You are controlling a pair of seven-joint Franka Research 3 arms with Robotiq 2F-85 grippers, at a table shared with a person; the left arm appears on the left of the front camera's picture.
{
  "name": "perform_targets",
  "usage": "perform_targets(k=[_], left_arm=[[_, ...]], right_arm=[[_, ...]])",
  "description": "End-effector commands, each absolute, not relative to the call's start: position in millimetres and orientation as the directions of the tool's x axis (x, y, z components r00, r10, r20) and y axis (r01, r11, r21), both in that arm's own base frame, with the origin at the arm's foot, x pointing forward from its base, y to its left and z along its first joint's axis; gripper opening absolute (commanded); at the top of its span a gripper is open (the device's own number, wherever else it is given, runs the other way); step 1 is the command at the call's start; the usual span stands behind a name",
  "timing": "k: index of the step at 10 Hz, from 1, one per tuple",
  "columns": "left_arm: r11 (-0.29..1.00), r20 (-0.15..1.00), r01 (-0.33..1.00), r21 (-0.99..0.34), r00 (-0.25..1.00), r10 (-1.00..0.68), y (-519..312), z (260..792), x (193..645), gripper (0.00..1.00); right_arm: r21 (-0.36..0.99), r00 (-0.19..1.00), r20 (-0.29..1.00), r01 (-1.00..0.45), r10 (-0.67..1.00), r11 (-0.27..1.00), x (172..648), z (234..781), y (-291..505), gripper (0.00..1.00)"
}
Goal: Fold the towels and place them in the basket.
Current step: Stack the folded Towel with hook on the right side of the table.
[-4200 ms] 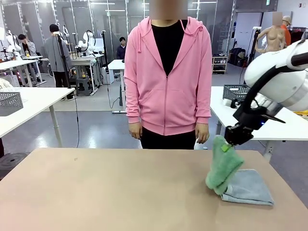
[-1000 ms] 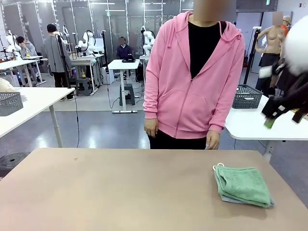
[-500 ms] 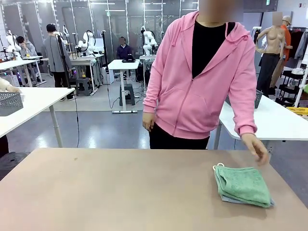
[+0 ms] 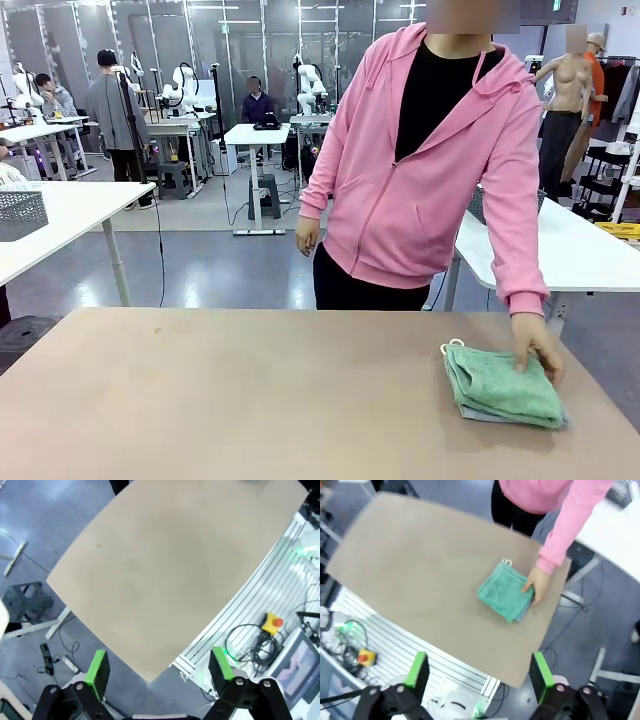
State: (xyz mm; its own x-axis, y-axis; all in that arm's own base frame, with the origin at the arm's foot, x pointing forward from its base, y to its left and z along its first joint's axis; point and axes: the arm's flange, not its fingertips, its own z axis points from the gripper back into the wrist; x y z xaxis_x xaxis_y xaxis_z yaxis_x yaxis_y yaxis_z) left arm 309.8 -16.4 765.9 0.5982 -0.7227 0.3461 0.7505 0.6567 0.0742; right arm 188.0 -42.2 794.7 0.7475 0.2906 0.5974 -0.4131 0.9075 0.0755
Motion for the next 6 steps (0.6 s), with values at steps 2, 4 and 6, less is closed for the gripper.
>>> perform_targets(k=[2,4,6], left_arm=[[0.591,0.258,0.803,0.079,0.556,-0.79,-29.0,759.2,306.8,1.0],[0.624,0.302,0.779,0.063,0.581,-0.756,-26.9,758.7,309.6,1.0],[0.624,0.302,0.779,0.063,0.581,-0.756,-26.9,758.7,309.6,1.0]], right_arm=[[0.075,0.729,0.628,-0.407,0.274,0.91,171.0,823.5,-39.4,1.0],[0.056,0.718,0.635,-0.411,0.286,0.91,168.5,819.6,-44.8,1.0],[0.056,0.718,0.635,-0.411,0.286,0.91,168.5,819.6,-44.8,1.0]])
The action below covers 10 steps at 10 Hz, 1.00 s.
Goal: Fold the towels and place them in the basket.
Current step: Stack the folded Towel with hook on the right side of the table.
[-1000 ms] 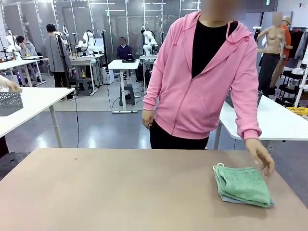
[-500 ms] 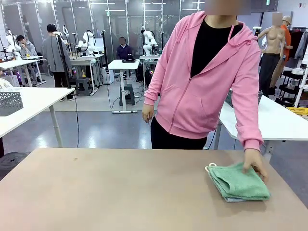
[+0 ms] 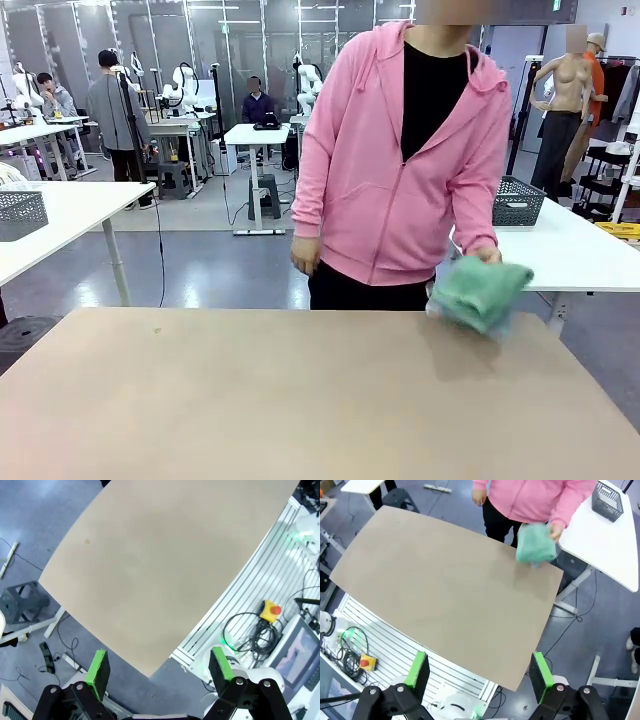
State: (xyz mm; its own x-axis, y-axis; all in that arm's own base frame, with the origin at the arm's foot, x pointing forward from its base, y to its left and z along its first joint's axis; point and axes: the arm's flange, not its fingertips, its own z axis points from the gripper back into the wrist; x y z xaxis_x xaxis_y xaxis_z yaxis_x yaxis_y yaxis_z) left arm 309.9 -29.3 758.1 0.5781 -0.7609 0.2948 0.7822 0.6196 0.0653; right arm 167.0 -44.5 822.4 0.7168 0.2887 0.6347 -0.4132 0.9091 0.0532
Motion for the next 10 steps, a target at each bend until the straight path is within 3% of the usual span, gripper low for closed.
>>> perform_targets(k=[1,10], left_arm=[[0.624,0.302,0.779,0.063,0.581,-0.756,-26.9,758.7,309.6,1.0],[0.624,0.302,0.779,0.063,0.581,-0.756,-26.9,758.7,309.6,1.0]], right_arm=[[0.056,0.718,0.635,-0.411,0.286,0.91,168.5,819.6,-44.8,1.0],[0.056,0.718,0.635,-0.411,0.286,0.91,168.5,819.6,-44.8,1.0]])
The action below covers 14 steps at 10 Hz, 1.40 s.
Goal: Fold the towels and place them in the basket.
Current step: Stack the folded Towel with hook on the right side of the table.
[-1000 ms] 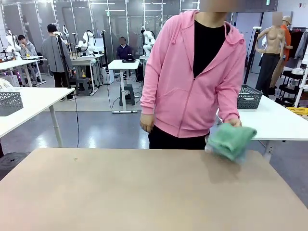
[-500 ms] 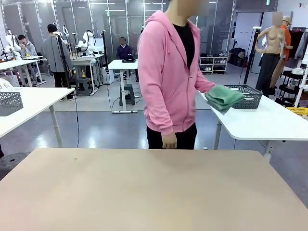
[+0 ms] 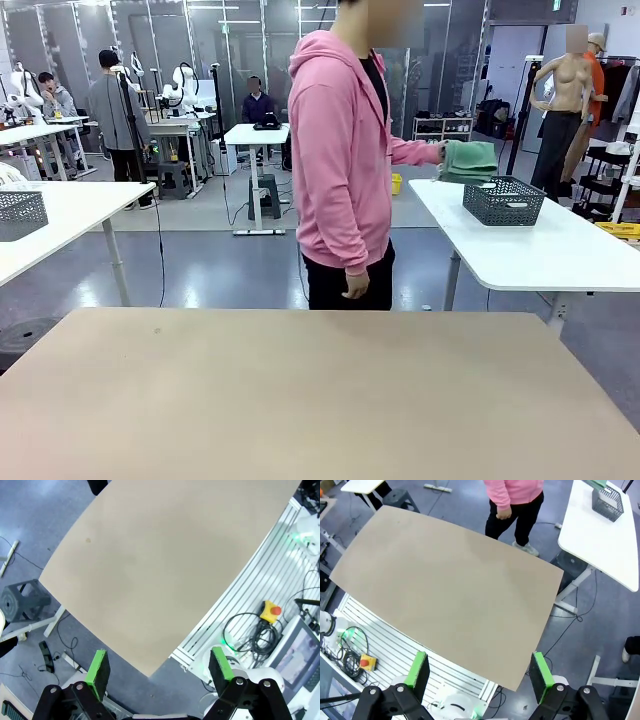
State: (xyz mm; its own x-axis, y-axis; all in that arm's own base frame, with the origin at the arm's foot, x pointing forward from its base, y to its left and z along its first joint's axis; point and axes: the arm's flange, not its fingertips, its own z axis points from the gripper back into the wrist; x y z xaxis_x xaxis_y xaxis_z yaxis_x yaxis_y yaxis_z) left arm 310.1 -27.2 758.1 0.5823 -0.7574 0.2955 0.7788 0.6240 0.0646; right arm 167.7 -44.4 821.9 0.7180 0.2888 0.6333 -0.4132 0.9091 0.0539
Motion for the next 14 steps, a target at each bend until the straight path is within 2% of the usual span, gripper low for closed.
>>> perform_targets(k=[1,14], left_arm=[[0.624,0.302,0.779,0.063,0.581,-0.756,-26.9,758.7,309.6,1.0],[0.624,0.302,0.779,0.063,0.581,-0.756,-26.9,758.7,309.6,1.0]], right_arm=[[0.056,0.718,0.635,-0.411,0.286,0.91,168.5,819.6,-44.8,1.0],[0.056,0.718,0.635,-0.411,0.286,0.91,168.5,819.6,-44.8,1.0]])
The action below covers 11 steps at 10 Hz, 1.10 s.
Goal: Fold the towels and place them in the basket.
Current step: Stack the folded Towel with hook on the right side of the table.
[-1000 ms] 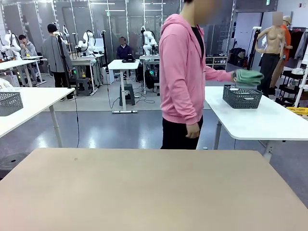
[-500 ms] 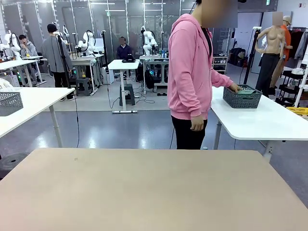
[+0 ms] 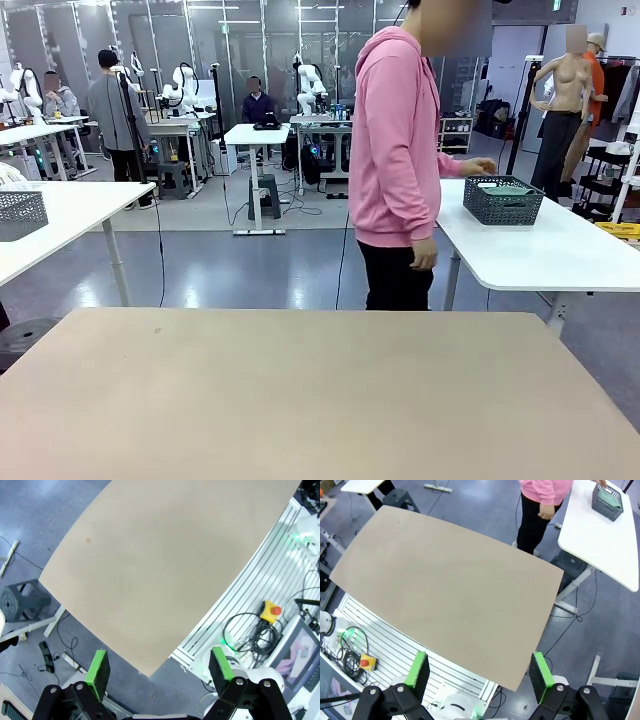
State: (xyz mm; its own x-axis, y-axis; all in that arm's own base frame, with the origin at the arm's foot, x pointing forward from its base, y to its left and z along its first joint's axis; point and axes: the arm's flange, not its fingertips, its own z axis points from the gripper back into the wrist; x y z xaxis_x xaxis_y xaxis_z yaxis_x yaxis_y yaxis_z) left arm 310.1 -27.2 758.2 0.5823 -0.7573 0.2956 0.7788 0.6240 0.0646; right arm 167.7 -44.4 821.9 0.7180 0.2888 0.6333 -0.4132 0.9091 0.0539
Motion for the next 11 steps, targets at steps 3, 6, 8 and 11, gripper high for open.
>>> perform_targets(k=[3,6,8,11], left_arm=[[0.624,0.302,0.779,0.063,0.581,-0.756,-26.9,758.7,309.6,1.0],[0.624,0.302,0.779,0.063,0.581,-0.756,-26.9,758.7,309.6,1.0],[0.624,0.302,0.779,0.063,0.581,-0.756,-26.9,758.7,309.6,1.0],[0.624,0.302,0.779,0.063,0.581,-0.756,-26.9,758.7,309.6,1.0]], right_arm=[[0.056,0.718,0.635,-0.411,0.286,0.91,168.5,819.6,-44.8,1.0],[0.056,0.718,0.635,-0.411,0.286,0.91,168.5,819.6,-44.8,1.0],[0.056,0.718,0.635,-0.411,0.286,0.91,168.5,819.6,-44.8,1.0],[0.056,0.718,0.635,-0.411,0.286,0.91,168.5,819.6,-44.8,1.0]])
